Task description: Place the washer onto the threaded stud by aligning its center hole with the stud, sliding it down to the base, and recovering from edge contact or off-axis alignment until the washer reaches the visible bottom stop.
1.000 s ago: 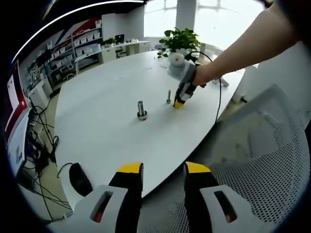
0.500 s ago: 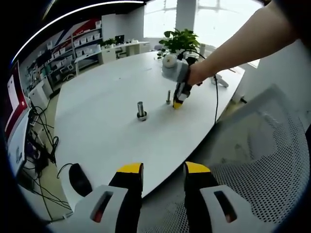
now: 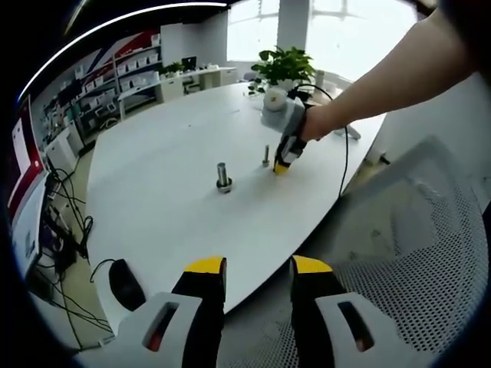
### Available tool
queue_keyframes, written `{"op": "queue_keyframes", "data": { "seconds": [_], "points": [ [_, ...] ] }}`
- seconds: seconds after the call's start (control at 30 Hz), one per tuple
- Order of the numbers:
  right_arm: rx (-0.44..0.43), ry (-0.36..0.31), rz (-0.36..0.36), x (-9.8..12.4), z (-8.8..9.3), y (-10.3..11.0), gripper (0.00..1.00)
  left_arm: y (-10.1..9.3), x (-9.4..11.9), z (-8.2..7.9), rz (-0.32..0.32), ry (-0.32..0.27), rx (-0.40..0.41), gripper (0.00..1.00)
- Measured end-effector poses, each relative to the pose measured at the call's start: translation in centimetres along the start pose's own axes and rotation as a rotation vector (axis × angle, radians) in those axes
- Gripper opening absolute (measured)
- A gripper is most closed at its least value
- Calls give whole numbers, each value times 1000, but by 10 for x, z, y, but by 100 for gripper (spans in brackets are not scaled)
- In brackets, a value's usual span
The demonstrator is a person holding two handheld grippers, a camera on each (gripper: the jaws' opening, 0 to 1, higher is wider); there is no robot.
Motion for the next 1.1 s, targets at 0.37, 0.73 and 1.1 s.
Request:
{"op": "queue_keyframes", "data": {
  "seconds": [0.37,0.73,1.1],
  "points": [
    [42,-16,12,0,-1,0,15,2,1,-2,-12,-17,5,31],
    [7,-20,17,1,-1,1,14,2,1,0,-17,-4,2,32],
    [13,-29,20,1,-2,-2,14,3,1,1,-20,-2,5,33]
  ]
}}
Point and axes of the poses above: the point that each gripper's makers call its tool centre point, and the gripper's own axes: x roughly backward along the fingers, y roughly to its left, z roughly out of its underside, the point moved 4 cm from there along x, roughly backward along the fingers, and after that the axes turned 11 degrees about z, right-handed, at the moved point
